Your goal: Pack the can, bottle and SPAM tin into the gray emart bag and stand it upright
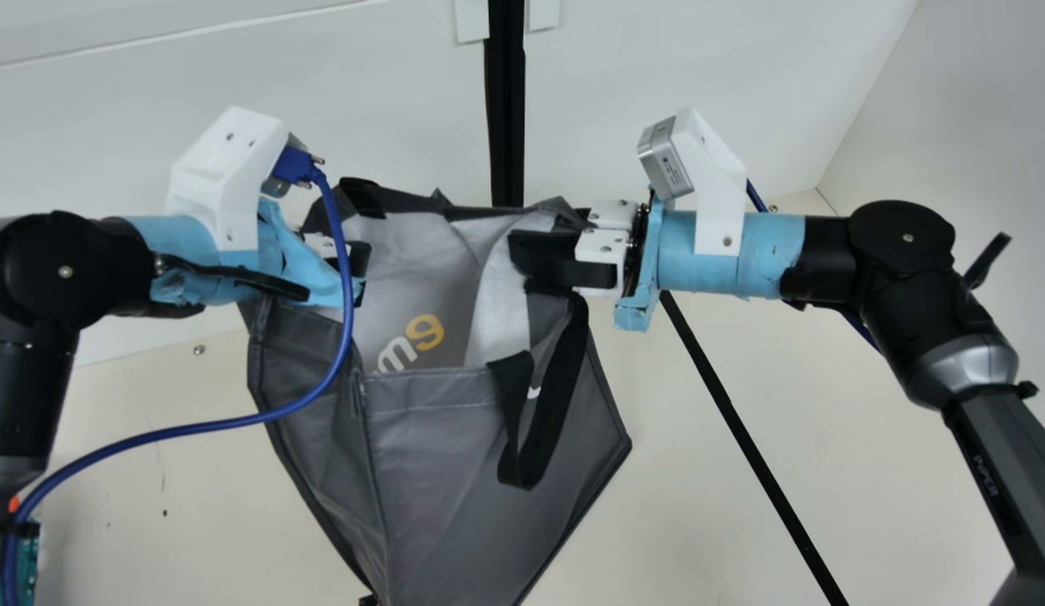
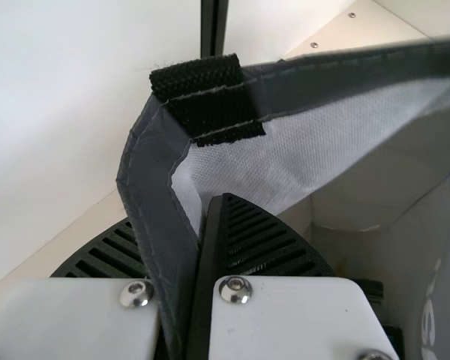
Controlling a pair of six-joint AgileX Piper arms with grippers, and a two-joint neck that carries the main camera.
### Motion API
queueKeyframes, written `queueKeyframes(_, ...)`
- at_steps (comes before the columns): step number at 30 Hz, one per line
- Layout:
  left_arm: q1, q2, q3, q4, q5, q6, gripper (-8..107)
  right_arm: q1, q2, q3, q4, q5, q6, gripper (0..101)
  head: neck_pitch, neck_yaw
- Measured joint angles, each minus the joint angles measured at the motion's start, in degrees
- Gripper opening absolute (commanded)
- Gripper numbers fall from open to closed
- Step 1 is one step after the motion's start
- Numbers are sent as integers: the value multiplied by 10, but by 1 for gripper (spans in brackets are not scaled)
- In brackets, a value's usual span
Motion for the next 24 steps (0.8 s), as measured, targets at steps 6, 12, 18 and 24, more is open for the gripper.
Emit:
queueKeyframes(6,0,0,2,-5,0,0,-8,-13,-17,17,-3,-1,13,0,0,0)
queueKeyframes(12,0,0,2,-5,0,0,-8,-14,-19,18,-4,-2,15,0,0,0)
queueKeyframes(18,0,0,2,-5,0,0,-1,-14,-19,18,-4,-2,15,0,0,0)
queueKeyframes(24,0,0,2,-5,0,0,19,-14,-19,18,-4,-2,15,0,0,0)
